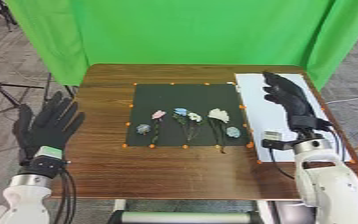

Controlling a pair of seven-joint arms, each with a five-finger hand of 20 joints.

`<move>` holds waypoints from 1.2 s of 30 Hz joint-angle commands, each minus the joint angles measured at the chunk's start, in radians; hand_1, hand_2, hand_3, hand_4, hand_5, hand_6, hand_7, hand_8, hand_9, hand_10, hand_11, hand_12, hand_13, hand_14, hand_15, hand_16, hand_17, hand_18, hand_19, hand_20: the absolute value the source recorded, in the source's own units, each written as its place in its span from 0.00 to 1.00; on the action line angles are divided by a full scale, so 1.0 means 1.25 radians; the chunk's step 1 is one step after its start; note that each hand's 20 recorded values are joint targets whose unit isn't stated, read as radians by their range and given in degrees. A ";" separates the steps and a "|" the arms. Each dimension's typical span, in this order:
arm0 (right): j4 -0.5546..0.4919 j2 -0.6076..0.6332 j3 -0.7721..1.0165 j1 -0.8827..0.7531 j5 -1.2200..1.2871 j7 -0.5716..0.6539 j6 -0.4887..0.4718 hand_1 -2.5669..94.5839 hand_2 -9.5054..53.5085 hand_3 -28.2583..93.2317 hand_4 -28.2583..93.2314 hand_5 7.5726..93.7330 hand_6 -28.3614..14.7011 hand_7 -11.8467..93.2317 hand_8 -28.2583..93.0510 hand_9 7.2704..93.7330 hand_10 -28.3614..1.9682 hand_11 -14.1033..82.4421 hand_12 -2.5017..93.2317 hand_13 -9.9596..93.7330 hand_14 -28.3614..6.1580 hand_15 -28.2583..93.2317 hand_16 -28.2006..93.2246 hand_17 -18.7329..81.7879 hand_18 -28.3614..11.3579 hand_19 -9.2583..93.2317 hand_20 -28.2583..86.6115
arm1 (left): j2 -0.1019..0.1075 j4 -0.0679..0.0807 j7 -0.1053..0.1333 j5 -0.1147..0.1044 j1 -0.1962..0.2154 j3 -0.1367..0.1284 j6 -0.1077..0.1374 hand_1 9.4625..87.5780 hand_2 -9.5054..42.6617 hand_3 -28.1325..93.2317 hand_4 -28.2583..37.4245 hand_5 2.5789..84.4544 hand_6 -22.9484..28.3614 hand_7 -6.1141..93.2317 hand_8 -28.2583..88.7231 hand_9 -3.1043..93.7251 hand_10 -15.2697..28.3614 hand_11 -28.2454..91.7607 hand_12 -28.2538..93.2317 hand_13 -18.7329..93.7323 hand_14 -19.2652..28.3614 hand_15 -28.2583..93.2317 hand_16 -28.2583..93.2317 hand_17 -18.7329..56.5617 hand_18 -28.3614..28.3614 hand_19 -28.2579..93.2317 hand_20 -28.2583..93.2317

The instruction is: Arrange flowers

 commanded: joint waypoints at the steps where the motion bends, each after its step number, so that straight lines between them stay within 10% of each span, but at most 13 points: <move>1: -0.004 -0.027 -0.008 -0.025 0.135 0.002 -0.058 0.04 0.25 0.87 0.00 0.35 0.59 0.23 0.14 0.34 0.52 0.19 0.14 0.37 0.41 0.35 0.38 0.33 0.27 0.42 0.41 | 0.008 -0.017 0.010 0.061 0.081 -0.077 -0.006 0.17 0.46 0.81 0.00 0.39 0.54 0.17 0.16 0.34 0.62 0.36 0.29 0.34 0.63 0.43 0.16 0.19 0.71 0.48 0.30; 10: -0.003 -0.033 -0.020 -0.021 0.168 0.012 -0.086 0.05 0.25 0.89 0.00 0.36 0.58 0.21 0.15 0.33 0.53 0.18 0.14 0.37 0.42 0.33 0.39 0.33 0.27 0.40 0.41 | 0.013 -0.050 0.052 0.018 0.117 -0.075 0.014 0.18 0.45 0.81 0.00 0.39 0.54 0.17 0.16 0.34 0.62 0.36 0.29 0.35 0.64 0.43 0.16 0.19 0.71 0.48 0.30; 17: -0.033 -0.051 0.039 -0.080 0.181 0.028 -0.130 0.05 0.27 0.89 0.00 0.37 0.53 0.19 0.15 0.33 0.52 0.18 0.14 0.37 0.42 0.31 0.39 0.33 0.27 0.39 0.42 | 0.020 -0.063 0.033 0.041 0.113 -0.077 0.018 0.18 0.45 0.81 0.00 0.39 0.54 0.17 0.16 0.34 0.62 0.36 0.28 0.35 0.64 0.44 0.16 0.19 0.72 0.49 0.30; 20: -0.042 -0.050 0.061 -0.105 0.177 0.021 -0.138 0.06 0.33 0.90 0.00 0.37 0.51 0.19 0.15 0.34 0.52 0.18 0.14 0.37 0.42 0.30 0.40 0.33 0.26 0.39 0.42 | 0.017 -0.059 0.008 0.062 0.084 -0.062 0.044 0.19 0.45 0.81 0.00 0.39 0.54 0.17 0.16 0.34 0.62 0.37 0.29 0.35 0.64 0.44 0.16 0.19 0.72 0.49 0.30; 25: -0.058 -0.052 0.106 -0.132 0.176 0.016 -0.156 0.07 0.34 0.91 0.00 0.37 0.50 0.19 0.15 0.34 0.52 0.18 0.14 0.37 0.42 0.30 0.40 0.33 0.26 0.39 0.42 | 0.021 -0.050 0.004 0.099 0.057 -0.045 0.017 0.19 0.46 0.81 0.00 0.40 0.54 0.17 0.16 0.35 0.63 0.37 0.28 0.35 0.65 0.44 0.16 0.19 0.72 0.49 0.30; 27: -0.061 -0.055 0.106 -0.137 0.177 0.022 -0.157 0.07 0.33 0.91 0.00 0.37 0.50 0.19 0.15 0.34 0.52 0.18 0.14 0.37 0.42 0.30 0.40 0.33 0.26 0.39 0.42 | 0.009 -0.049 -0.001 0.061 0.062 -0.049 -0.004 0.19 0.46 0.81 0.00 0.40 0.54 0.17 0.16 0.34 0.63 0.37 0.28 0.35 0.65 0.44 0.16 0.19 0.72 0.49 0.30; 29: -0.060 -0.057 0.105 -0.137 0.169 0.034 -0.157 0.07 0.32 0.91 0.00 0.37 0.51 0.19 0.15 0.33 0.52 0.18 0.14 0.37 0.42 0.30 0.40 0.33 0.26 0.39 0.42 | 0.009 -0.049 0.005 0.023 0.057 -0.040 0.018 0.19 0.46 0.81 0.00 0.40 0.54 0.17 0.16 0.34 0.63 0.37 0.28 0.35 0.65 0.44 0.16 0.19 0.72 0.49 0.30; 36: -0.051 -0.040 0.073 -0.108 0.161 0.064 -0.135 0.09 0.32 0.91 0.00 0.39 0.52 0.20 0.15 0.34 0.52 0.18 0.14 0.37 0.40 0.31 0.40 0.33 0.26 0.40 0.42 | 0.011 -0.035 -0.004 0.054 0.029 -0.016 -0.008 0.19 0.46 0.81 0.00 0.40 0.54 0.18 0.16 0.35 0.63 0.37 0.28 0.36 0.65 0.44 0.16 0.19 0.72 0.49 0.30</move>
